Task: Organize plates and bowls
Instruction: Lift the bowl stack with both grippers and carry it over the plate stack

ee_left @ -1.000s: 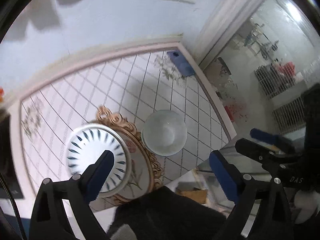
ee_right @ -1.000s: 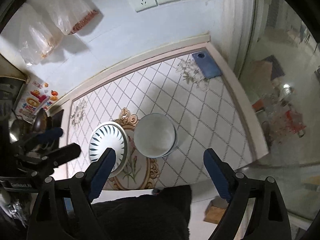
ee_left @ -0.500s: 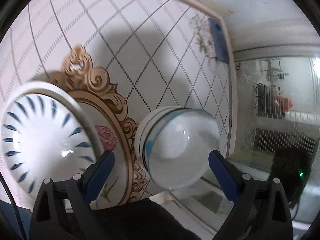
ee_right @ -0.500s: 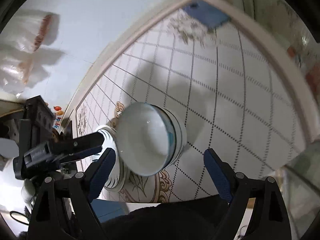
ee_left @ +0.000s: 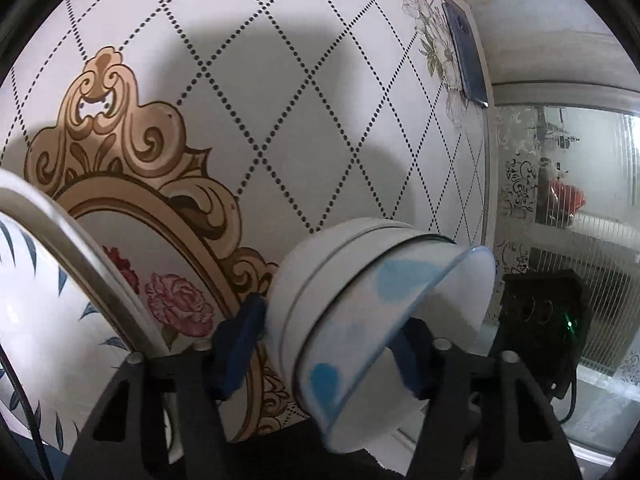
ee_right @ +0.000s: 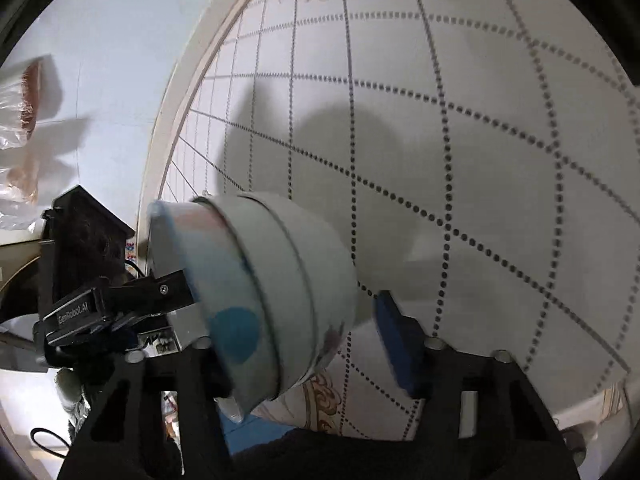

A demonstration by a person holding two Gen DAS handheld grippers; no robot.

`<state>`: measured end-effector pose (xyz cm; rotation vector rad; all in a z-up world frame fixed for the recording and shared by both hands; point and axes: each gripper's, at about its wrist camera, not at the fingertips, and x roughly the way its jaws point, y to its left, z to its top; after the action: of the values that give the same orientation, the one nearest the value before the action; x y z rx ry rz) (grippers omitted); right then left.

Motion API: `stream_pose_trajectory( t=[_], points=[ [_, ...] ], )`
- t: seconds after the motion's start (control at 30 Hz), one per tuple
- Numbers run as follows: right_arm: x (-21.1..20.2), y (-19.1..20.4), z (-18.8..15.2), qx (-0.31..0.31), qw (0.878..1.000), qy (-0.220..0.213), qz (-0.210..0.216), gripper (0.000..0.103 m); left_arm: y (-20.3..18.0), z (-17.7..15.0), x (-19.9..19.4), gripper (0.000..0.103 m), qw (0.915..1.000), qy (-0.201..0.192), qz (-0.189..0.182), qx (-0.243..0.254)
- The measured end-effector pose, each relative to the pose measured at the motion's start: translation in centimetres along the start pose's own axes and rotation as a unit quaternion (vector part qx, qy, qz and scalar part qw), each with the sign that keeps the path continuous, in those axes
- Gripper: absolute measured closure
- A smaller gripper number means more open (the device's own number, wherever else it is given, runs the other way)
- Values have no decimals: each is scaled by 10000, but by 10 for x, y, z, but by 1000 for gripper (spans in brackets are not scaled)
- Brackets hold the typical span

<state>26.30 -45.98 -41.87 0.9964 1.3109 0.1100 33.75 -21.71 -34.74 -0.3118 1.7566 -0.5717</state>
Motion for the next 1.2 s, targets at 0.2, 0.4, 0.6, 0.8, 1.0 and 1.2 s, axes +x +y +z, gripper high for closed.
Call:
stream_pose_trajectory(
  t=[0.2,0.4,0.6,0.8,1.0,1.2],
  points=[
    [10,9,3,-253,9994,-182,-127,57,2,-8,-3,67,9992,-116,280,248],
    [12,18,10,-418,9988,-119,-243,57,-8,-13,-3,67,9970,-240,549,483],
    [13,33,18,-567,9979,-85,-303,57,-18,-13,-13,67,9946,-455,708,616],
    [12,60,22,-747,9969,2,-244,57,-10,-17,-49,67,9935,-725,699,524],
    [21,99,23,-1057,9942,156,-103,57,15,-30,-93,67,9920,-1084,629,163],
    [43,142,15,-1482,9873,563,107,57,55,-52,-131,67,9878,-1398,607,-306]
  ],
)
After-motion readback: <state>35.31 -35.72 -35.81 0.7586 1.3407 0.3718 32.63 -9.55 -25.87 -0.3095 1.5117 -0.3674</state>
